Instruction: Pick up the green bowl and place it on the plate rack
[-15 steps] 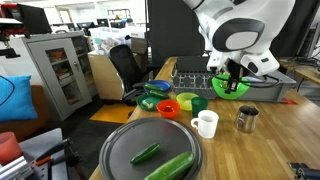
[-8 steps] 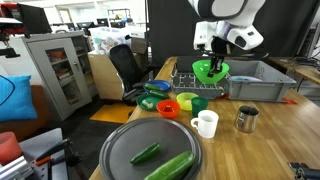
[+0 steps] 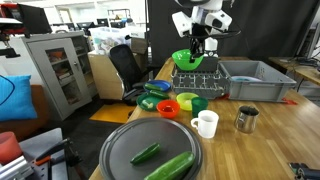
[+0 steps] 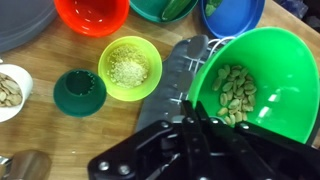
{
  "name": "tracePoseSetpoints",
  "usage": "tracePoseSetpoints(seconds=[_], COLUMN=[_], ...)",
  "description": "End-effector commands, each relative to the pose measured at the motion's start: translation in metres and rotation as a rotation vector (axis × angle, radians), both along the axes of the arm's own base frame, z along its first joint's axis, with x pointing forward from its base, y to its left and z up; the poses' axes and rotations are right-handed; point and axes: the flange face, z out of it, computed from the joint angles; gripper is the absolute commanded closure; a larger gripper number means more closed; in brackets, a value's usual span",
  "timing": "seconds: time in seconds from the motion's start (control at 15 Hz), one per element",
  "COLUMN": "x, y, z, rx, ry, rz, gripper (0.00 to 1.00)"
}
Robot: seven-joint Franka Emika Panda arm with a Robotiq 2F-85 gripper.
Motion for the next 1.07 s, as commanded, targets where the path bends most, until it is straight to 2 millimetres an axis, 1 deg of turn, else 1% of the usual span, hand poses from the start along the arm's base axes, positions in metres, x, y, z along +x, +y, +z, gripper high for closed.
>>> tracePoseSetpoints(seconds=[0.0, 0.13, 0.27, 0.4, 0.8, 1.0], x=[0.008, 0.014, 0.022, 0.032, 0.074, 0.089], y=[0.023, 0.034, 0.039, 0.04, 0.037, 0.036], z=[0.003, 0.0, -0.006, -0.016, -0.046, -0.067], rx=[-0.037, -0.043, -0.044, -0.042, -0.036, -0.058], ry=[-0.068, -0.101, -0.126, -0.144, -0.165, -0.156], rz=[0.131, 0.191, 0.229, 0.247, 0.225, 0.211], gripper=[0.99, 0.99, 0.99, 0.99, 0.99, 0.99])
